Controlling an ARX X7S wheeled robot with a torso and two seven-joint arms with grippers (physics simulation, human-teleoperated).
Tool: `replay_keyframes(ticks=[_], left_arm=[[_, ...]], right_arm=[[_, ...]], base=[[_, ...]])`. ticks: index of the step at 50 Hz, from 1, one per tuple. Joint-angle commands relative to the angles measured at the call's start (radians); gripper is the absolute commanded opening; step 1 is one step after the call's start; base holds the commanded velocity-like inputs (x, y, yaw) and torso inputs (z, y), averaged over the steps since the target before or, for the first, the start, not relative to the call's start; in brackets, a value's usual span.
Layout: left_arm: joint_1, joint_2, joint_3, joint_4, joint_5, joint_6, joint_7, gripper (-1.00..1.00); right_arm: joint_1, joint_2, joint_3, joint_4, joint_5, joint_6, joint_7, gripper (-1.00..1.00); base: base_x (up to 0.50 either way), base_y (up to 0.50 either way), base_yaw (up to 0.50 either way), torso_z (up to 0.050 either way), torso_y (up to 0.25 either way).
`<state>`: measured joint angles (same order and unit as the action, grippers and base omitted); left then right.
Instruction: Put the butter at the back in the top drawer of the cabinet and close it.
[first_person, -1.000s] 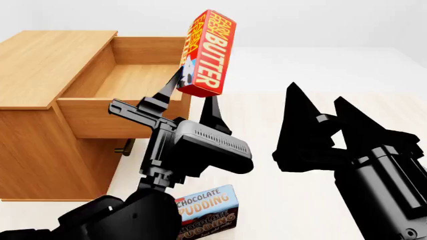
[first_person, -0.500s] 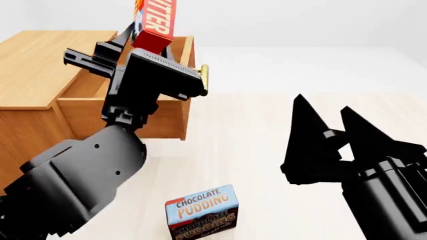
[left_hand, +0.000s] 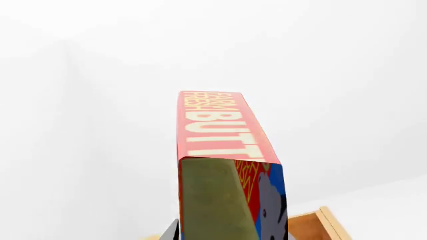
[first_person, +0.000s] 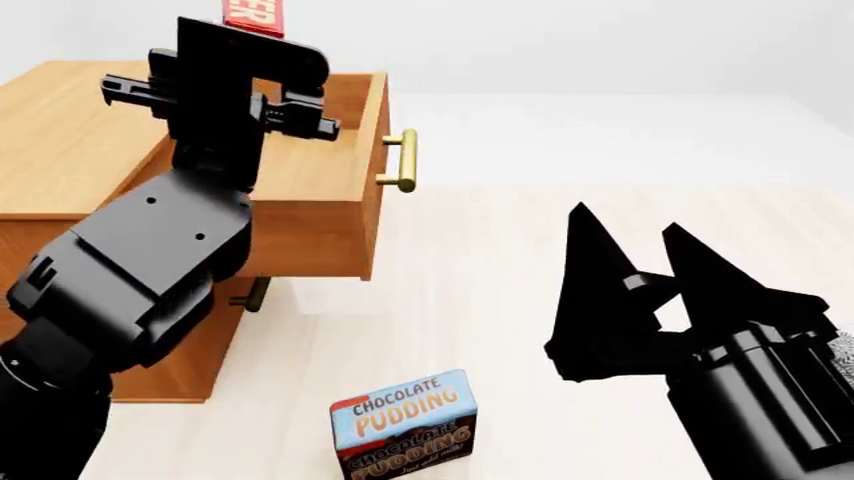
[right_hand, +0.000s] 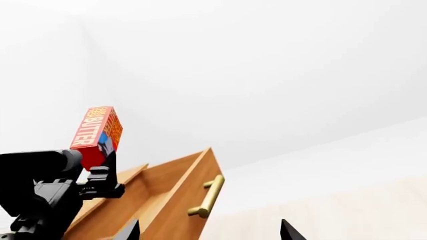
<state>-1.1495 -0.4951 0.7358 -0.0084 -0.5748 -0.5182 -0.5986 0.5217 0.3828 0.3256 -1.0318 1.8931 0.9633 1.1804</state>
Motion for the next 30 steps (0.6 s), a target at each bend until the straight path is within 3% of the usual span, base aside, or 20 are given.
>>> replay_keyframes(ticks=[1, 19, 30], left_arm=[[-0.037, 0.045, -0.054, -0.126, 0.000, 0.054, 0.037, -1.00], [-0.120, 0.163, -0.018, -0.441, 0.040, 0.130, 0.151, -1.00], [-0.154, 0.203, -0.013, -0.537, 0.049, 0.152, 0.180, -1.00]], right_arm=[[-0.007, -0.024, 0.001, 0.002, -0.009, 0.028, -0.013, 1.00], [-0.043, -0.050, 0.041, 0.004, -0.033, 0.071, -0.074, 1.00], [-0.051, -0.057, 0.062, 0.015, -0.046, 0.090, -0.100, 1.00]], base=[[0.00, 0.00, 0.00, 0.000, 0.010], [0.00, 0.00, 0.00, 0.000, 0.001], [0.00, 0.00, 0.00, 0.001, 0.002]])
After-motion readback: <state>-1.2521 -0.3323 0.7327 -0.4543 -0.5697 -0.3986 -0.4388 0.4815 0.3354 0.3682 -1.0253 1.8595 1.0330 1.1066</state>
